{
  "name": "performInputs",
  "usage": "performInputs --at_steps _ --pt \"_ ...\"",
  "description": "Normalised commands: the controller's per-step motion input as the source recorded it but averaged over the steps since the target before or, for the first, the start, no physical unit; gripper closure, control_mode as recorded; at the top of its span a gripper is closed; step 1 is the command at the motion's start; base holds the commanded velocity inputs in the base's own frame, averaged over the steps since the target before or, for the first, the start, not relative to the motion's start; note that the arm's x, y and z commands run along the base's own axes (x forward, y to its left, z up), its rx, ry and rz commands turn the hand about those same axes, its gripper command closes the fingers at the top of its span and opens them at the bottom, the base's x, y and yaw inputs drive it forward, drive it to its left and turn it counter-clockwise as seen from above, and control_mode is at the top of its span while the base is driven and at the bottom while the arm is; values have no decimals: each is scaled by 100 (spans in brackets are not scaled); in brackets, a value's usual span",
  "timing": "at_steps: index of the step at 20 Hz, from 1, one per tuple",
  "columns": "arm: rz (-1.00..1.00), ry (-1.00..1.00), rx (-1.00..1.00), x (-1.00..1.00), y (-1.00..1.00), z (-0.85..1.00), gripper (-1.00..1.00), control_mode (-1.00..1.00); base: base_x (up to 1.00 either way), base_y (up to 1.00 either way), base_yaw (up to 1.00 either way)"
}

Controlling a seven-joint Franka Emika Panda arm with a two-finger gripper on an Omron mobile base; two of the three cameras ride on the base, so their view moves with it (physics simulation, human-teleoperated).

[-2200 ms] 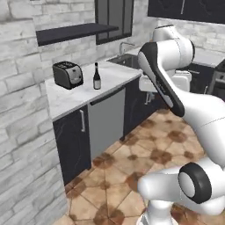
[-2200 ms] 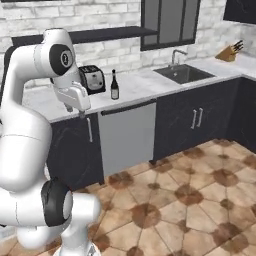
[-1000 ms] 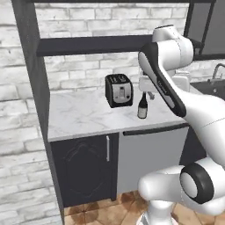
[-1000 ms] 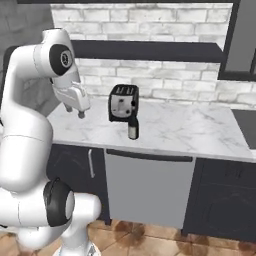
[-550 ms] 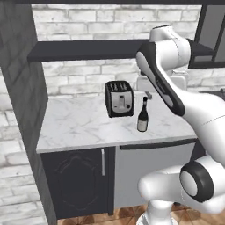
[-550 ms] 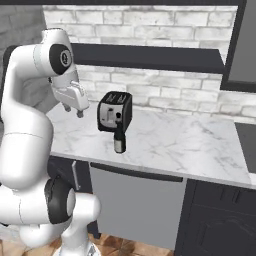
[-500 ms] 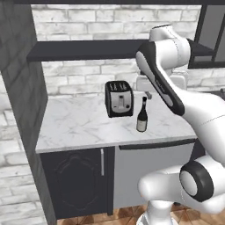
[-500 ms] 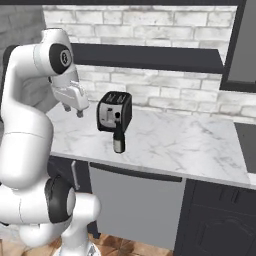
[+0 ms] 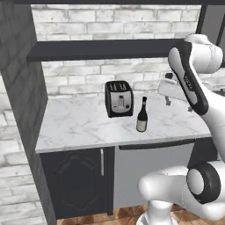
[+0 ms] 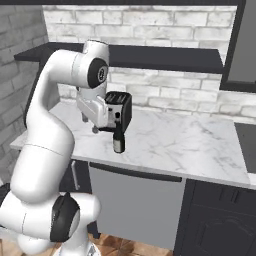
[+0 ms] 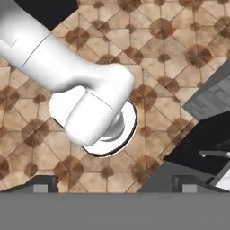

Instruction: There is a wine glass and glass cup on the dining counter. Place the wine bottle next to the wine glass and the juice bottle next to the glass cup.

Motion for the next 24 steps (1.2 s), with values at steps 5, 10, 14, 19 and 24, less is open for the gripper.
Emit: performInputs --at_steps 5,10,14,19,24 --pt "-27 33 27 41 -88 -39 -100 -100 0 0 0" --pt "-16 24 35 56 -80 -45 -100 -100 0 0 0" --pt "-17 15 30 50 -14 -51 -100 -100 0 0 0" --pt "-23 5 20 37 34 -40 -100 -100 0 0 0" --pt "-27 11 10 35 37 -11 -100 -100 0 0 0"
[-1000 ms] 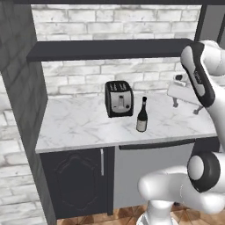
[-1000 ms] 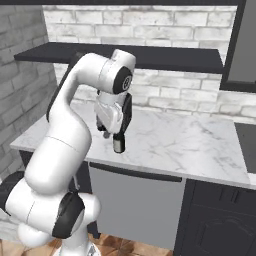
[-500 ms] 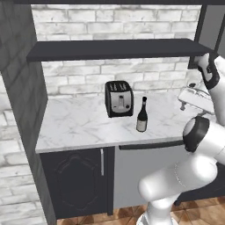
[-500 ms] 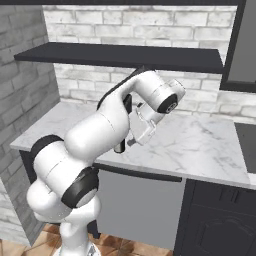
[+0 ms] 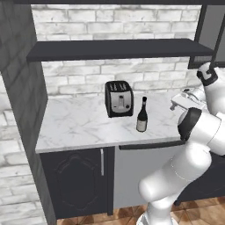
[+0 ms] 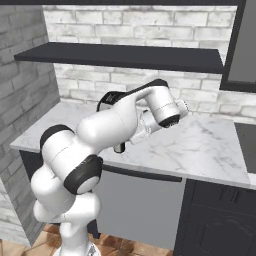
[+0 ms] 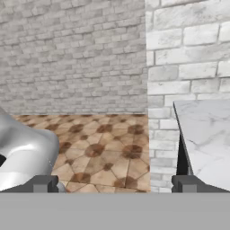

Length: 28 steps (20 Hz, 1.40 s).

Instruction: There is a wine glass and glass cup on the dining counter. Place the wine bottle next to the wine glass and the juice bottle next to the glass cup.

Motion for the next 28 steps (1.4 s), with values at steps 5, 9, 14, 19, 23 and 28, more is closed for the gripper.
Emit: performInputs --at_steps 5,9,14,19,23,28 --pt "-19 2 7 10 33 -28 -100 -100 0 0 0" --pt "-18 0 4 2 25 -28 -100 -100 0 0 0" --pt "-19 0 0 29 31 -5 -100 -100 0 0 0" --pt "-10 0 4 24 0 -18 -100 -100 0 0 0" --pt "-3 0 2 33 0 -21 -100 -100 0 0 0" --pt "-2 0 0 32 0 -13 -100 -100 0 0 0"
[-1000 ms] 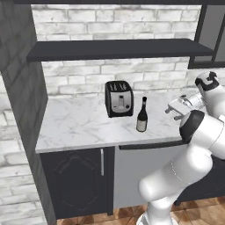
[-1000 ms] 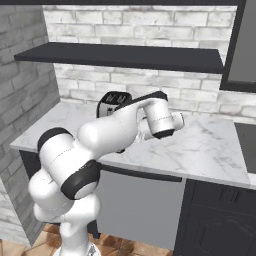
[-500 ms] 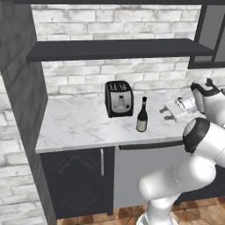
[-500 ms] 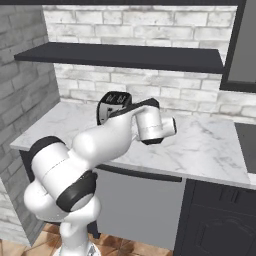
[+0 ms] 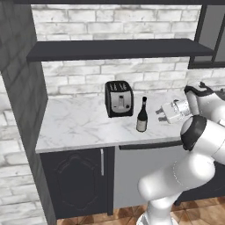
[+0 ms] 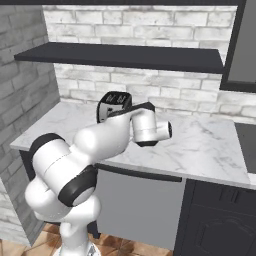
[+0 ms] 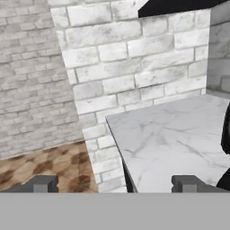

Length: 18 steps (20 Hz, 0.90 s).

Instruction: There is a wine glass and glass cup on the dining counter. Place the wine bottle next to the wine glass and the juice bottle next to the glass cup.

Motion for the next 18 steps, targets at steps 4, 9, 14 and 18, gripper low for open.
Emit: performInputs --at_steps 4,9,14,18 --pt "0 0 1 25 0 -12 -100 -100 0 0 0" --pt "-1 -1 0 25 0 -14 -100 -100 0 0 0" --pt "-2 -1 0 23 0 -11 -100 -100 0 0 0" --pt "-4 0 0 10 5 -8 -100 -100 0 0 0"
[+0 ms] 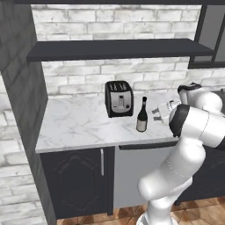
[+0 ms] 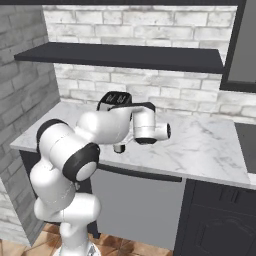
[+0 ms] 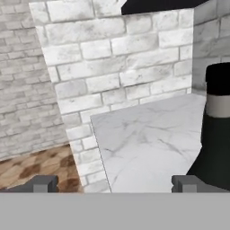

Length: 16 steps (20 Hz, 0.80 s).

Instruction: There is a wine glass and glass cup on the dining counter. Place the wine bottle next to the wine glass and the juice bottle next to the glass cup.

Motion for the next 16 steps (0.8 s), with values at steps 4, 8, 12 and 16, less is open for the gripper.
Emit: performInputs --at_steps 4,8,12,16 --pt "-5 0 0 4 8 -14 -100 -100 0 0 0" --pt "-6 0 0 9 16 -11 -100 -100 0 0 0" --pt "-7 0 0 15 10 -12 -100 -100 0 0 0" --pt "-7 0 0 17 0 -17 -100 -100 0 0 0"
